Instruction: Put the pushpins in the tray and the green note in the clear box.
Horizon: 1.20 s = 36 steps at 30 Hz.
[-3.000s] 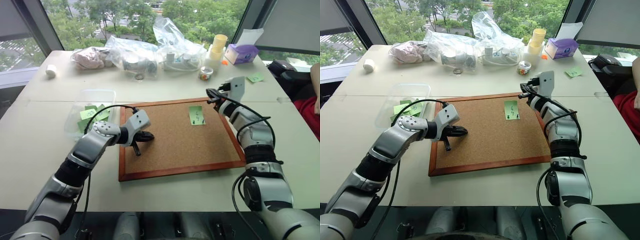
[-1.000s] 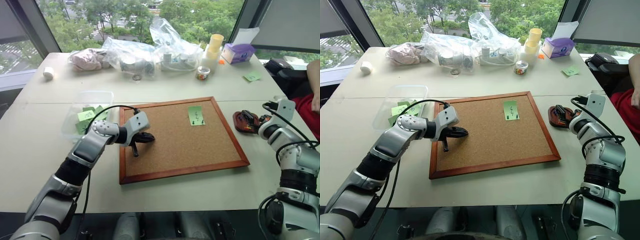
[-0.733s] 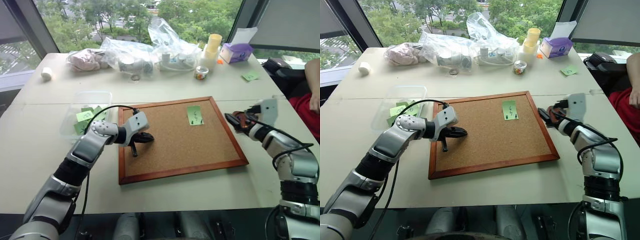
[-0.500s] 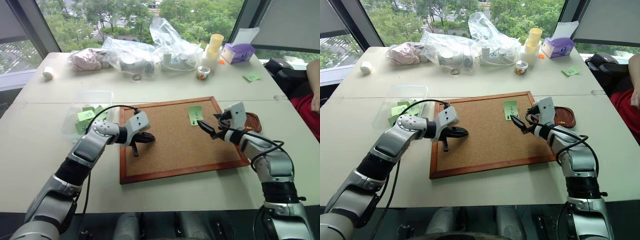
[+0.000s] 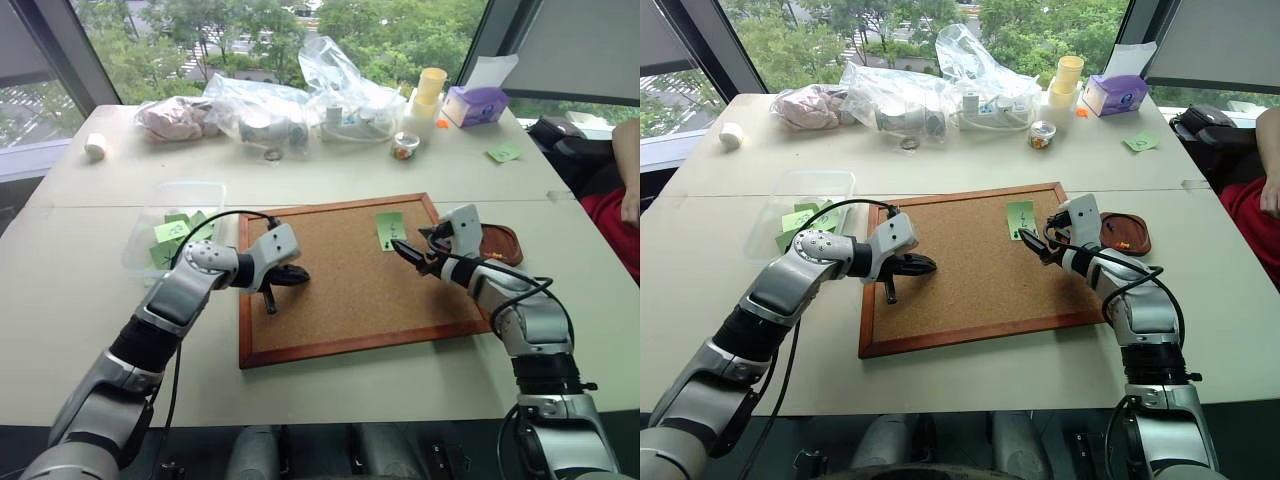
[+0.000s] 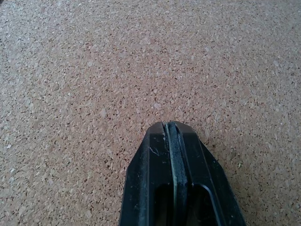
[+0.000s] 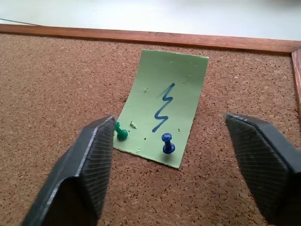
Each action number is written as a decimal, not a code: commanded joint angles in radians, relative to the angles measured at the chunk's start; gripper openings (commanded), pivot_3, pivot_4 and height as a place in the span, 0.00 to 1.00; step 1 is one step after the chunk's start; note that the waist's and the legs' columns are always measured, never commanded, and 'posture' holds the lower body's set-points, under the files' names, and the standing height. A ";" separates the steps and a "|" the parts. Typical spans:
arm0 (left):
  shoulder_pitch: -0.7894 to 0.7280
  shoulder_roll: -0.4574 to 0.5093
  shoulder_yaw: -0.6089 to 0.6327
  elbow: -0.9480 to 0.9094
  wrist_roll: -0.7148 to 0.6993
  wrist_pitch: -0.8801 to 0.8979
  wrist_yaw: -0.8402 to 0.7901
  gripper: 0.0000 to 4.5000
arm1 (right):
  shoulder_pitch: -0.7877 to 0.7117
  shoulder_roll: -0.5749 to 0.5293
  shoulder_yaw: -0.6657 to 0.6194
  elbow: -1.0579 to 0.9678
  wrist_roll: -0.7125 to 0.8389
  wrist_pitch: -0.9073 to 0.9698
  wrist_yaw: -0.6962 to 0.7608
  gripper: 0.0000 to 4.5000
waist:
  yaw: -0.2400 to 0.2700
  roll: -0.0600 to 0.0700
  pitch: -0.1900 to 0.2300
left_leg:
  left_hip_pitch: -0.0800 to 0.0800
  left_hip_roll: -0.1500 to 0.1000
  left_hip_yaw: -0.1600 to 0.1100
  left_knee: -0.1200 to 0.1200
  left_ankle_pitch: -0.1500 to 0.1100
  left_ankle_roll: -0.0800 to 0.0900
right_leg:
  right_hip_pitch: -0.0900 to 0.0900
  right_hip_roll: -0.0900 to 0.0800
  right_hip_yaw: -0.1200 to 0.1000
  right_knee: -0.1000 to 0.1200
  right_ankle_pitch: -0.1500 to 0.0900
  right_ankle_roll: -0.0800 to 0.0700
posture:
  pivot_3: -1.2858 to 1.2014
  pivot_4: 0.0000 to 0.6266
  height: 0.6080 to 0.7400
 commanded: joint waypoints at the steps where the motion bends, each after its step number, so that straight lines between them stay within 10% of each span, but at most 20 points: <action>1: 0.004 -0.003 0.008 -0.023 -0.001 0.000 0.003 0.00 | -0.026 0.010 0.011 0.016 -0.019 -0.028 0.004 0.39 | 0.000 0.000 0.000 | 0.000 0.000 0.000 0.000 0.000 0.000 | 0.000 0.000 0.000 0.000 0.000 0.000 | 0.52 0.24 0.99; 5: 0.003 -0.001 0.009 -0.024 -0.001 0.001 0.005 0.00 | -0.022 0.016 0.014 0.027 -0.018 -0.025 0.010 0.02 | 0.000 0.000 0.000 | 0.000 0.000 0.000 0.000 0.000 0.000 | 0.000 0.000 0.000 0.000 0.000 0.000 | 0.52 0.24 0.99; 36: 0.024 0.062 -0.074 -0.027 0.065 -0.020 -0.059 0.00 | 0.018 0.037 -0.093 -0.037 0.042 -0.104 -0.068 0.02 | -0.003 0.000 0.000 | 0.000 0.000 0.000 0.000 0.000 0.000 | 0.000 0.000 0.000 0.000 0.000 0.000 | 0.52 0.24 0.99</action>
